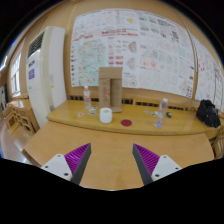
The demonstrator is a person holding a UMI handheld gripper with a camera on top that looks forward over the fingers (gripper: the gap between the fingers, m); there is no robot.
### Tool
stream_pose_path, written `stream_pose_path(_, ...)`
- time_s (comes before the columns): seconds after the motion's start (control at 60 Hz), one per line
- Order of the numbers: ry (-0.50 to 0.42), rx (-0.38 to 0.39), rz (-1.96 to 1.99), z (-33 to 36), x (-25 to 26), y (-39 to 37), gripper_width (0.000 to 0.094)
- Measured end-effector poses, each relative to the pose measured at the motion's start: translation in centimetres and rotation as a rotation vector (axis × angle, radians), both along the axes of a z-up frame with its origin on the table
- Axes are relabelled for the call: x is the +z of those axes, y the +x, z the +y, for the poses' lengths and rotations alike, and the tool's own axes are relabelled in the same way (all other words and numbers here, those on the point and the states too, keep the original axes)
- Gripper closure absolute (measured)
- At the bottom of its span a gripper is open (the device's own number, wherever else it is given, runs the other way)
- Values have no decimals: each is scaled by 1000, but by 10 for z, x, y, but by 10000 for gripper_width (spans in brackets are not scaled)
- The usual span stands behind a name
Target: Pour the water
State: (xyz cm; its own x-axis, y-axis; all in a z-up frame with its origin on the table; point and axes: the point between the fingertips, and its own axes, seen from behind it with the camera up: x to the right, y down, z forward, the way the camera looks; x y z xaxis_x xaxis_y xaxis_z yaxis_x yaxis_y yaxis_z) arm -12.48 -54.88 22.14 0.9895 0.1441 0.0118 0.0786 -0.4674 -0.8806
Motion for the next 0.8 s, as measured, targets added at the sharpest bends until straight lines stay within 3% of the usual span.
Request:
stream_pose_path(0.183, -59, -121, -32, 85, -77, 111, 86)
stream_pose_path(0.35, -37, -174, -65, 182, -118, 203, 89)
stream_pose_path(0.533, 24, -214, -40, 297, -131, 276, 84)
stream_pose_path(0.8, 149, -201, -18, 431, -131, 319, 103)
